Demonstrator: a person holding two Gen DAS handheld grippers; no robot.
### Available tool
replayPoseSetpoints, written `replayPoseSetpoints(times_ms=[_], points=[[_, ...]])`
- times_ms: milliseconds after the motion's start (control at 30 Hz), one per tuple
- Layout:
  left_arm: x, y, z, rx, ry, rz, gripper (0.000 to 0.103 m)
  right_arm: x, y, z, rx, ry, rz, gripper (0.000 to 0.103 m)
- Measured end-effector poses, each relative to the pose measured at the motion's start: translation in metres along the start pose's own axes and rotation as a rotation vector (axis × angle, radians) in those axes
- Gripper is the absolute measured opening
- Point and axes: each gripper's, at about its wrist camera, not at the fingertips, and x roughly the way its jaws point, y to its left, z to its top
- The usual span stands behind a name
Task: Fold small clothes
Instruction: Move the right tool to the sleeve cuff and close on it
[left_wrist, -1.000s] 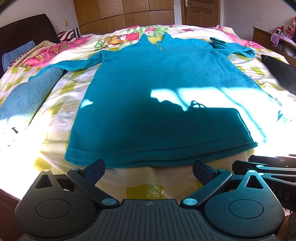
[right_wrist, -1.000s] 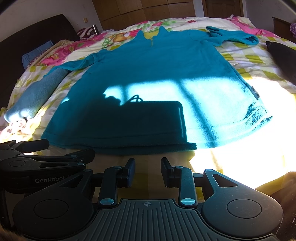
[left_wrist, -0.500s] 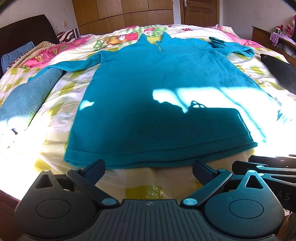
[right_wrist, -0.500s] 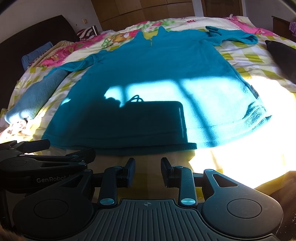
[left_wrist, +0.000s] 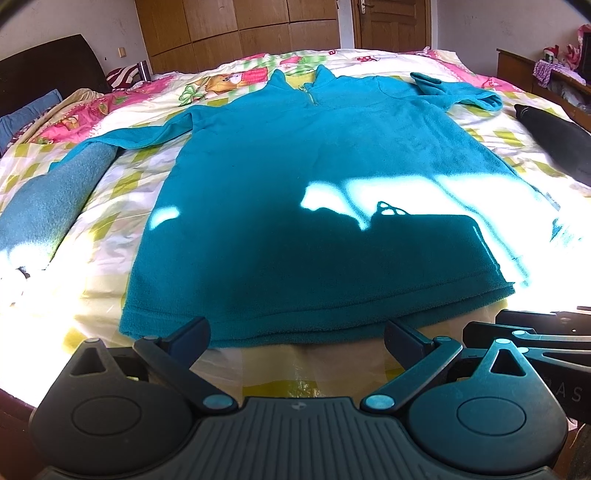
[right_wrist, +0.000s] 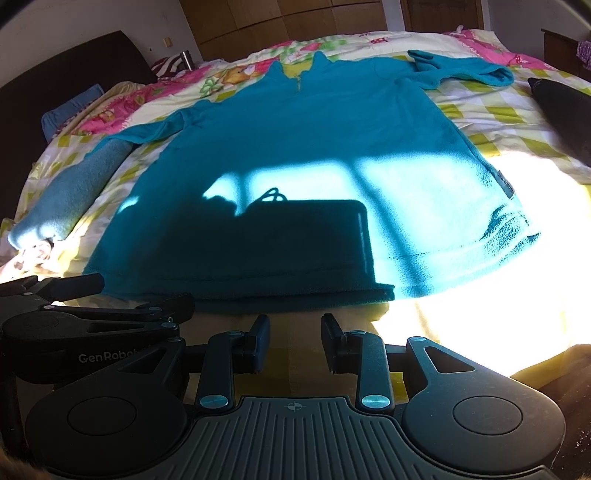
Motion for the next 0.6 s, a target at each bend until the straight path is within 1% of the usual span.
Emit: replayPoseSetpoints(times_ms=[67, 167, 200, 267, 400, 467, 533, 600], points=[[0.001, -0.001, 0.002, 0.008, -0.001, -0.004, 0.103, -0.002, -0.004, 0.003, 0.015, -0.011, -0.021, 0.03], [-0.008, -0.001, 0.012, 0.003, -0.071, -0.01, 0.103, -0.01, -0.014, 0.014, 0.043, -0.067, -0.036, 0.03], [-0.01, -0.003, 0.02, 0.01, -0.096, -0.018, 0.103, -0.012, -0.02, 0.021, 0.06, -0.087, -0.043, 0.03], [-0.007, -0.006, 0.037, 0.028, -0.119, -0.042, 0.103, -0.014, -0.033, 0.037, 0.089, -0.117, -0.06, 0.03], [0.024, -0.022, 0.084, 0.065, -0.137, -0.088, 0.103, -0.004, -0.073, 0.088, 0.157, -0.17, -0.128, 0.03], [0.044, -0.032, 0.108, 0.081, -0.15, -0.114, 0.103, 0.009, -0.088, 0.116, 0.141, -0.198, -0.177, 0.03], [0.07, -0.044, 0.134, 0.091, -0.163, -0.145, 0.103, 0.028, -0.102, 0.144, 0.098, -0.222, -0.237, 0.03], [0.097, -0.054, 0.153, 0.091, -0.16, -0.172, 0.103, 0.048, -0.112, 0.16, 0.08, -0.213, -0.281, 0.03]])
